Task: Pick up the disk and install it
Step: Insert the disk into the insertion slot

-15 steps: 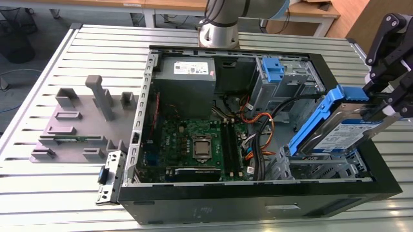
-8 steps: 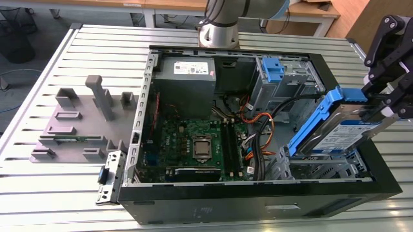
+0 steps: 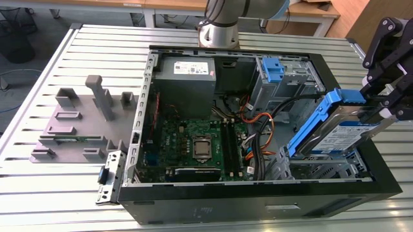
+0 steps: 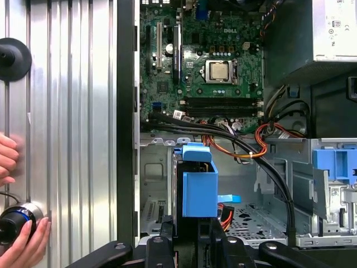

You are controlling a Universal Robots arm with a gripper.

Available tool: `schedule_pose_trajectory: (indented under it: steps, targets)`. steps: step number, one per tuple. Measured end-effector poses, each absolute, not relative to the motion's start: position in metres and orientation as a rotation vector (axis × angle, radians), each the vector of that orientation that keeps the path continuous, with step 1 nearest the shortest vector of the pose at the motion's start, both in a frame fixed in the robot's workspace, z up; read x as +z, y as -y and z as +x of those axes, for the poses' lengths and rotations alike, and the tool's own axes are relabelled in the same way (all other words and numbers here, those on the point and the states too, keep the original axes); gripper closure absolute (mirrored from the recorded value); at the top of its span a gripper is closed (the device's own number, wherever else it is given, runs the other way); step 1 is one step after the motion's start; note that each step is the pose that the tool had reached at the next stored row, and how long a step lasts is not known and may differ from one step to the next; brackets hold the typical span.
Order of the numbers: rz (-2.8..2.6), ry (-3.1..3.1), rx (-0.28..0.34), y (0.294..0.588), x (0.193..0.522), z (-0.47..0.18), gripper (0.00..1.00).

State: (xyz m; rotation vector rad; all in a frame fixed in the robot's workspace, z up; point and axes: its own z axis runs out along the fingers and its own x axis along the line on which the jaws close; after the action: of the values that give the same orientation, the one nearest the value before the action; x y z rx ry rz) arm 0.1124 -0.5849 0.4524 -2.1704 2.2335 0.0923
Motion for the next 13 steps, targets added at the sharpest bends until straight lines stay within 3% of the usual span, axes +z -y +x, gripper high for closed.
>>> schedule_pose_trajectory:
  steps: [13]
  targets:
    - [-2.168,-2.235,0.093,0.5843,0.4511,0.1119,0.65]
